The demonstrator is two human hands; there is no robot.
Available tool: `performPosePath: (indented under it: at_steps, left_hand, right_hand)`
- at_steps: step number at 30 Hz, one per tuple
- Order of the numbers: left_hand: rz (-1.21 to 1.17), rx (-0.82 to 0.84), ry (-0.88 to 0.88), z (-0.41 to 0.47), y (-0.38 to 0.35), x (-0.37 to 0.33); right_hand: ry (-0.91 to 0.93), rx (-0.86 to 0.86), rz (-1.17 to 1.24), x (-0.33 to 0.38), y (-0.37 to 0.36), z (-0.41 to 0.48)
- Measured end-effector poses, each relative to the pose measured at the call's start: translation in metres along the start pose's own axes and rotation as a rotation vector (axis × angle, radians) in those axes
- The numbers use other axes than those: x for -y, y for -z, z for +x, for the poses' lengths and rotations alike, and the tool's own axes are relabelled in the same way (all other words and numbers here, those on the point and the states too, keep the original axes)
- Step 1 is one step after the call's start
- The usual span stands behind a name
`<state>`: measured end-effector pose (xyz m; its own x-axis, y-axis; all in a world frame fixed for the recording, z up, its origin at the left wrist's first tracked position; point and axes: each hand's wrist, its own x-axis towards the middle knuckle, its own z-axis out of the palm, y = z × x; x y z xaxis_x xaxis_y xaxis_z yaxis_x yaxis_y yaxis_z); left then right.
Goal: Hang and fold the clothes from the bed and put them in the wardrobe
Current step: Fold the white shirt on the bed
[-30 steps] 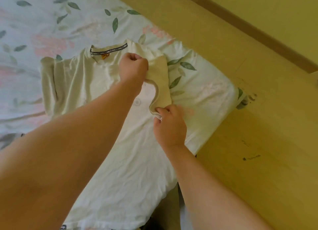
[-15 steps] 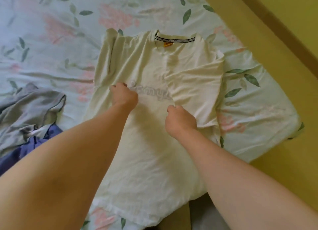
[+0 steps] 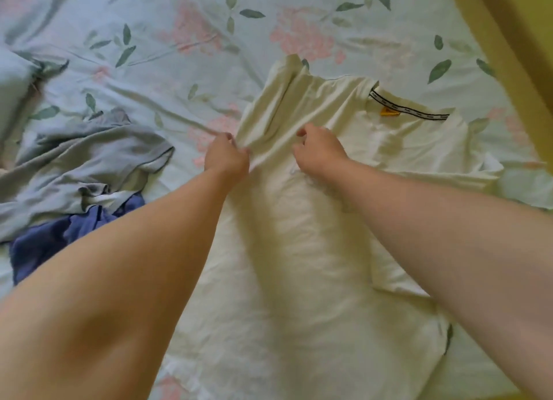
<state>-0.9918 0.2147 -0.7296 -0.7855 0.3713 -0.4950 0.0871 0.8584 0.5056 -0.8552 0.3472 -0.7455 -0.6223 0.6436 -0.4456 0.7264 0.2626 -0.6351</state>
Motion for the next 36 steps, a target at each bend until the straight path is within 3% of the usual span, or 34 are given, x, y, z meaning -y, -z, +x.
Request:
performPosePath:
  at_steps: [4, 7, 13, 15, 19, 21, 24, 27, 30, 34, 36]
  left_hand:
    - [-0.158, -0.013, -0.02, 0.021, -0.001, -0.018]
    - [-0.106, -0.009, 0.011, 0.046, 0.0, -0.028]
    - [-0.151, 0.081, 0.066, 0.074, -0.001, -0.033]
    - [-0.315, 0.075, 0.133, 0.077, 0.002, -0.031]
    - [-0.929, 0.116, 0.431, 0.083, 0.021, -0.013]
    - [-1.044, 0.142, 0.47, 0.084, 0.032, -0.003]
    - [-1.207, 0.05, 0.403, 0.093, 0.049, 0.003]
    - [-1.151, 0.013, 0.332, 0.097, 0.061, 0.003]
    - [-0.92, -0.097, 0.268, 0.096, 0.066, 0.004]
    - [-0.64, -0.312, 0.033, 0.078, 0.059, 0.0]
    - [-0.486, -0.38, -0.126, 0.052, 0.049, 0.001]
  right_hand:
    - [-0.087, -0.149, 0.243, 0.045, 0.014, 0.071]
    - [-0.116, -0.25, 0.256, 0.065, 0.029, 0.113]
    - [-0.003, -0.053, -0.233, 0.067, 0.038, 0.143]
    - [0.065, -0.083, -0.28, 0.073, 0.033, 0.143]
    - [0.321, -0.177, -0.263, 0.097, 0.02, 0.147]
    - [0.427, -0.222, -0.3, 0.112, 0.016, 0.146]
    - [0.517, -0.226, -0.289, 0.132, 0.01, 0.145]
    - [0.583, -0.203, -0.303, 0.146, 0.009, 0.143]
    - [0.622, -0.202, -0.367, 0.149, 0.012, 0.141]
    - [0.692, -0.24, -0.447, 0.134, 0.034, 0.127]
    - [0.827, -0.292, -0.527, 0.115, 0.048, 0.109]
